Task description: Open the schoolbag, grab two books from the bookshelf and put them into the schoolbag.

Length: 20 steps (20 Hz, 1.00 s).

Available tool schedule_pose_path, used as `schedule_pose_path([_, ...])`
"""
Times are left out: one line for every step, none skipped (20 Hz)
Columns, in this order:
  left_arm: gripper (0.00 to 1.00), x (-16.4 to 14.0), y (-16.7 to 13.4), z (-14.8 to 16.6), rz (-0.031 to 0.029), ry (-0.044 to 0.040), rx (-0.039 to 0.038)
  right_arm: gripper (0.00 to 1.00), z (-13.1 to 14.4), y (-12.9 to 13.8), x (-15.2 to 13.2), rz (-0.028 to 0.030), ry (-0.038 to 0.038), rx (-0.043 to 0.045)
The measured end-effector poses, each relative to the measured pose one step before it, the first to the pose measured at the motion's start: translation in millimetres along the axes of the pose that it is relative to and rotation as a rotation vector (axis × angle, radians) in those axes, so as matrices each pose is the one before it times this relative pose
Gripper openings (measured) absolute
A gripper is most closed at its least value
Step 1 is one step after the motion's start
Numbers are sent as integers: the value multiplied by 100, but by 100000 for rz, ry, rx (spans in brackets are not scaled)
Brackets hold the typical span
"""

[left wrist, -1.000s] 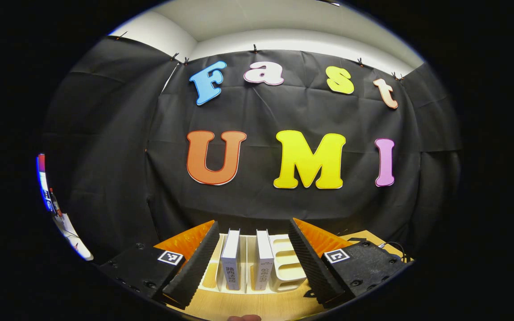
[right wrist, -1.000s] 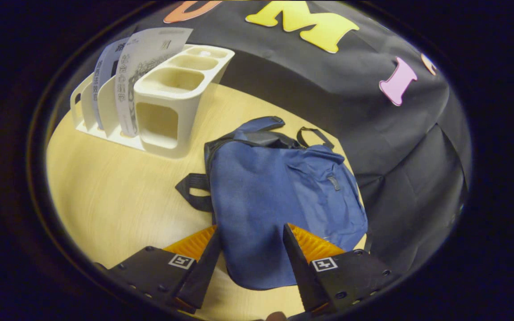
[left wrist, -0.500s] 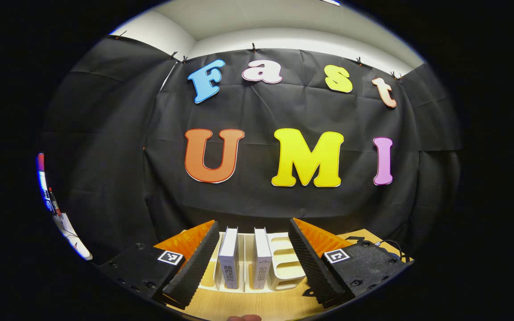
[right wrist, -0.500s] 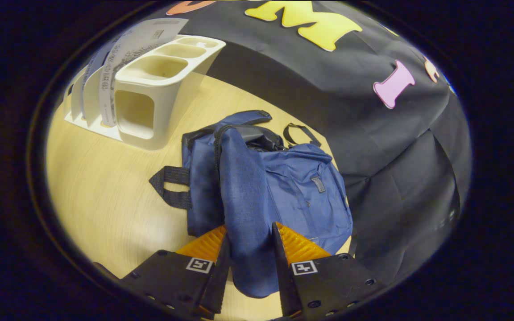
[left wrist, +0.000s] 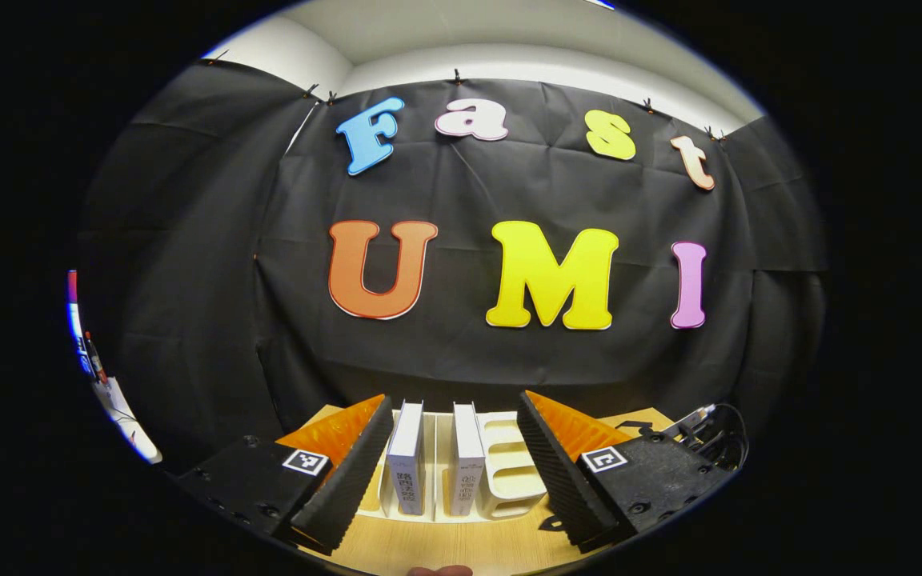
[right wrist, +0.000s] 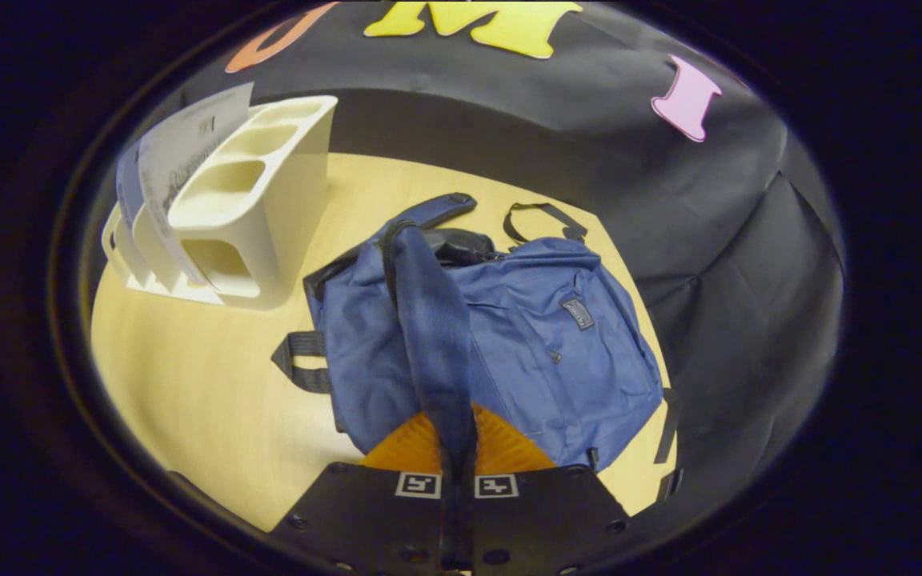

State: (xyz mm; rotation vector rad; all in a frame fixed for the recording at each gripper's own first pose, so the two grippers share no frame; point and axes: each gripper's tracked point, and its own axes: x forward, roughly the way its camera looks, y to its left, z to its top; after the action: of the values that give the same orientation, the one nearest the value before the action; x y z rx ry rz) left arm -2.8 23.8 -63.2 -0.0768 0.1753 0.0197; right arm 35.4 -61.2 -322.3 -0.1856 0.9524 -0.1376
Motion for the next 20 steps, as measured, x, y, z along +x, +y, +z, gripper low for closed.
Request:
schedule_pose_path([99,288,-131,-174,-220,1242,-226,0,624,-828,-893,1344,-1310,1281])
schedule_pose_path([99,288,-76,-158,-81,1030,-95,0,676,-900,-825,738,-1842,498])
schedule_pose_path([99,269,-177,-80,-234,903,62,0,891,-929,-912,190,-2049,-429])
schedule_pose_path([99,326,-117,-195,-326,938,-14,0,800,-913,-793,-22,-2032,-587])
schedule_pose_path([99,345,-197,-171,-366,1333,-245,0,915,-845,-655,-24,-1900,-965])
schedule_pose_path([99,329,-262,-151,-672,1245,-656,3,596,-933,-702,377,-1460,-617])
schedule_pose_path([99,187,-66,-36,-467,1228,-909,0,753,-948,-460,228,-1157,-619])
schedule_pose_path([99,143,-49,-117,-249,1369,-898,0,507,-1085,-385,387,-630,-552])
schedule_pose_path([99,225,-96,-87,80,901,-377,0,523,-886,-300,780,3,-369])
schedule_pose_path([99,587,-80,-61,-349,1735,559,0,299,-961,-172,594,-91,-435])
schedule_pose_path([99,965,-79,159,41,2018,1080,0,482,-1042,-132,187,-113,-923])
schedule_pose_path([99,530,125,-79,-382,1773,1034,0,373,-1150,-41,-9,-356,-242])
schedule_pose_path([99,512,234,9,-230,2237,831,0,453,-938,-67,739,-150,724])
schedule_pose_path([99,419,143,-28,-150,2202,796,0,311,-958,18,636,24,1231])
schedule_pose_path([99,364,257,-109,-288,2641,1164,0,508,-1072,75,412,-43,1282])
schedule_pose_path([99,386,156,-176,-30,3100,1522,0,535,-1190,146,3,19,1158])
schedule_pose_path([99,525,108,-92,-468,2924,1545,0,546,-974,182,666,116,1730])
schedule_pose_path([99,621,-131,-239,-1034,2938,688,0,496,-701,170,1308,443,1872])
schedule_pose_path([99,584,-357,-560,-1719,4531,-179,0,590,-691,225,1350,428,1107])
schedule_pose_path([99,876,-394,-589,-2135,5389,-451,0,470,-859,228,1601,882,462])
